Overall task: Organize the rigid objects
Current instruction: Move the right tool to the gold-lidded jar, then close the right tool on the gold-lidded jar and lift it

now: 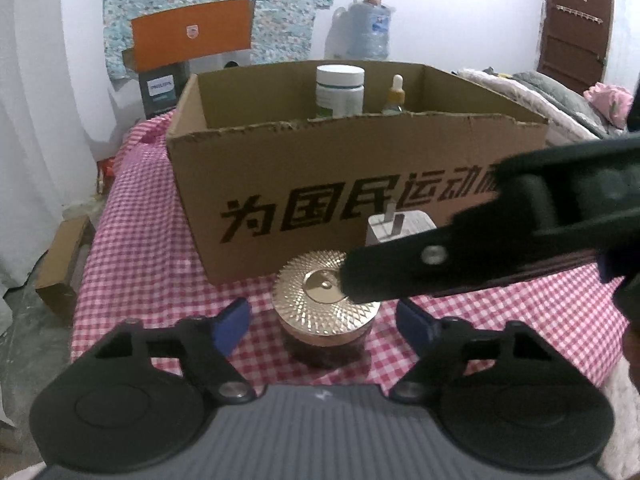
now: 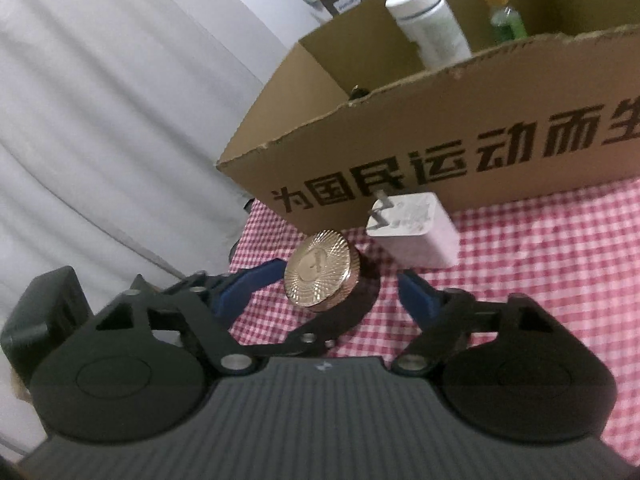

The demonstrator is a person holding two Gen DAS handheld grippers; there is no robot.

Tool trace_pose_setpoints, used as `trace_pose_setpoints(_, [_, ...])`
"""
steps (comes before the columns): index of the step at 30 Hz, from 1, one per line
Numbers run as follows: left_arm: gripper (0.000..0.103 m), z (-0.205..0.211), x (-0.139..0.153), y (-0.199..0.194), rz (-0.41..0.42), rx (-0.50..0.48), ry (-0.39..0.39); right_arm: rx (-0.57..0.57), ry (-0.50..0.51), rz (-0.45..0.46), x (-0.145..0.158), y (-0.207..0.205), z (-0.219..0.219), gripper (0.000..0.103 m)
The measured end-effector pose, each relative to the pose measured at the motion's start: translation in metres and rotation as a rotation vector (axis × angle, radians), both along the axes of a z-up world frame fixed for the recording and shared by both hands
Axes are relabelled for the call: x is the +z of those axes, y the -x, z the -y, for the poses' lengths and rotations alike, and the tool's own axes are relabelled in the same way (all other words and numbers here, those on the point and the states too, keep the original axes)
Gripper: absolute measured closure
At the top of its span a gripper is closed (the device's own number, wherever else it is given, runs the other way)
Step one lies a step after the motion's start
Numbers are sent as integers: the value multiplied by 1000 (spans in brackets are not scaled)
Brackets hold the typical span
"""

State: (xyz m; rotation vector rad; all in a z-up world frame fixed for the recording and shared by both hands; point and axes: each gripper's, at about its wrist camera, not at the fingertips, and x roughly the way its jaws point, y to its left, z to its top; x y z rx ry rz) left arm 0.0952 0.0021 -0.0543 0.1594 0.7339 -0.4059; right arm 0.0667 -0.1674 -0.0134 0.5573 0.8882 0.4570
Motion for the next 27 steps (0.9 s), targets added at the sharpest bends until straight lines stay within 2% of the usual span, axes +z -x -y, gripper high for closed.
trace_pose_setpoints(5, [45,2,-5,-4,-20,-5,8,-4,-18,-45,-11,-14,-6,52])
trace_pose_setpoints(8, [46,2,-5,-4,-20,4,3,-6,-14,-57,-15,-17,-8,58])
trace_pose_setpoints(18, [46,12,-2,13,-36,-38,-1,-2,-5,-87,-14,-6,3,59])
trace_pose_setpoints(27, [46,21,1,37,-91,-120,46,-4,30,-114,-12,20,20,58])
